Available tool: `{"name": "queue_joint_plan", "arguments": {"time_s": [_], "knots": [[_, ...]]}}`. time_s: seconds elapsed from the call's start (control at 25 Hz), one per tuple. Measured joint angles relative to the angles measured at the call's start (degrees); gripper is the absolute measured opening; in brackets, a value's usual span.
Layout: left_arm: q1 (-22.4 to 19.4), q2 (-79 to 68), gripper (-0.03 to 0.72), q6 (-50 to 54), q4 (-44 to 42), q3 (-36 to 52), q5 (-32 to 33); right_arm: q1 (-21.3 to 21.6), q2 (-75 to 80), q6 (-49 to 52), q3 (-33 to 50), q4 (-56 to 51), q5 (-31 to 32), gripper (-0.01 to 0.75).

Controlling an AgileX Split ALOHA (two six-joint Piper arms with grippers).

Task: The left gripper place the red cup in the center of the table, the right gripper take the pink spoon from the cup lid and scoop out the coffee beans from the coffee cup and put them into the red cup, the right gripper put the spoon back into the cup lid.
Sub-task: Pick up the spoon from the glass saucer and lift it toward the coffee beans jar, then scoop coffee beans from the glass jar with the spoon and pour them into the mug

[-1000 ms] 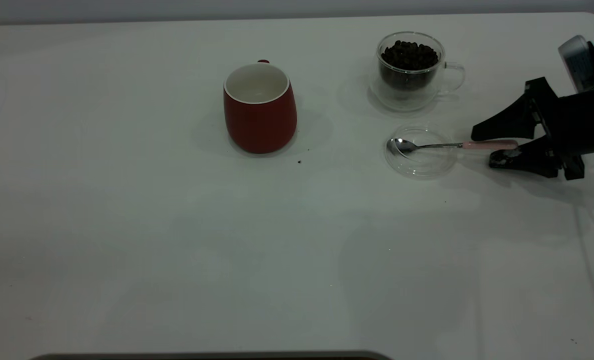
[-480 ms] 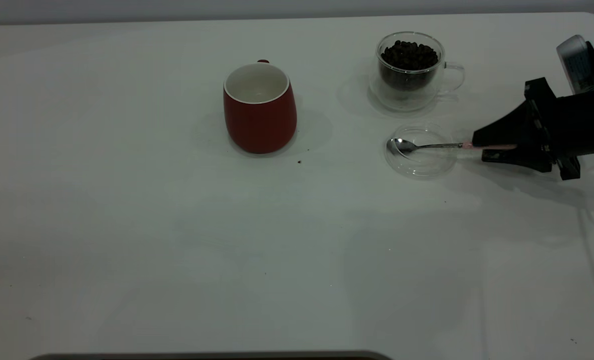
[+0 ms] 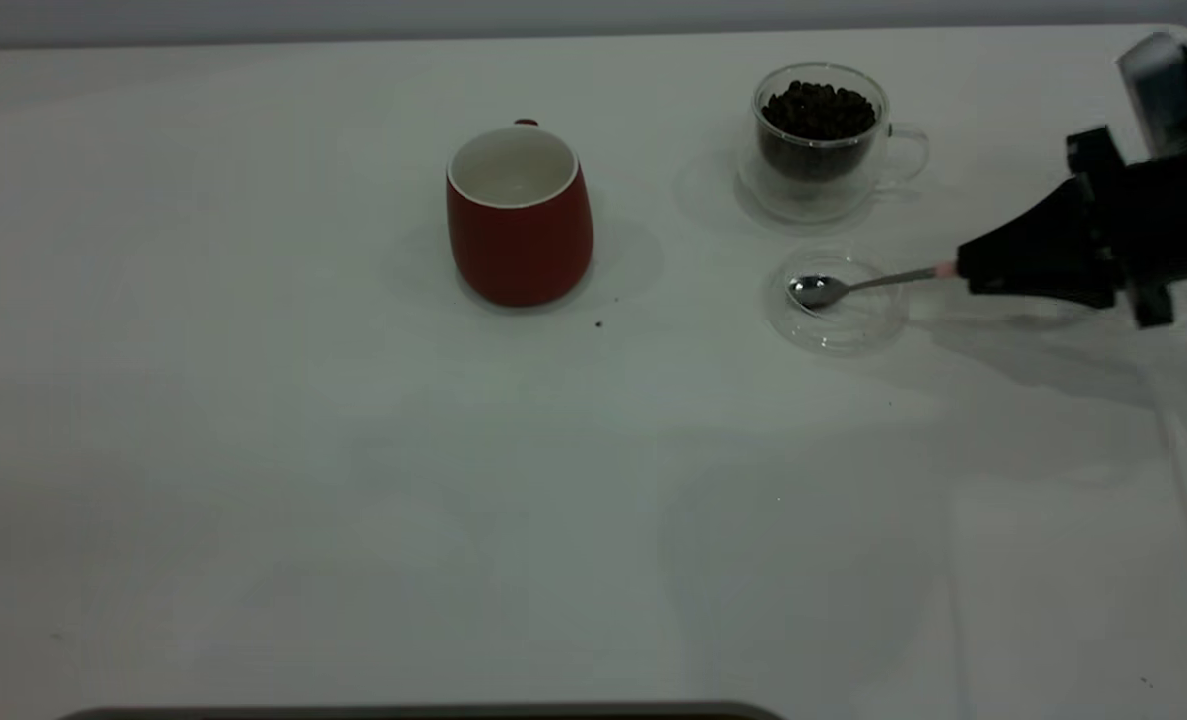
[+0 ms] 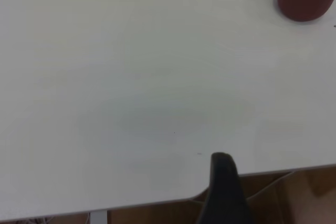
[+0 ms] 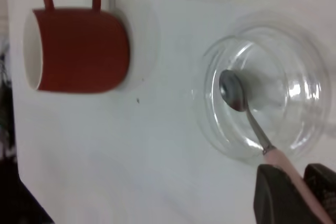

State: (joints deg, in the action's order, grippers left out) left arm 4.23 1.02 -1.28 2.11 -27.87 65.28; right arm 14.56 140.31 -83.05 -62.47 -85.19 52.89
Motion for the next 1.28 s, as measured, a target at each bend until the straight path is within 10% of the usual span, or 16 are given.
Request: {"name": "queue_joint_plan", "arguments": {"time_s": [0.48, 1.28], "knots": [[0.0, 0.0, 0.586, 0.0, 0.0, 0.0, 0.0, 1.1, -17.0, 9.0, -2.8, 6.1, 2.8, 0.098], [0.0, 0.0, 0.586, -0.1, 0.0, 0.0, 0.0, -3.4, -3.2, 15.1, -16.6, 3.5, -4.4, 0.098]]}}
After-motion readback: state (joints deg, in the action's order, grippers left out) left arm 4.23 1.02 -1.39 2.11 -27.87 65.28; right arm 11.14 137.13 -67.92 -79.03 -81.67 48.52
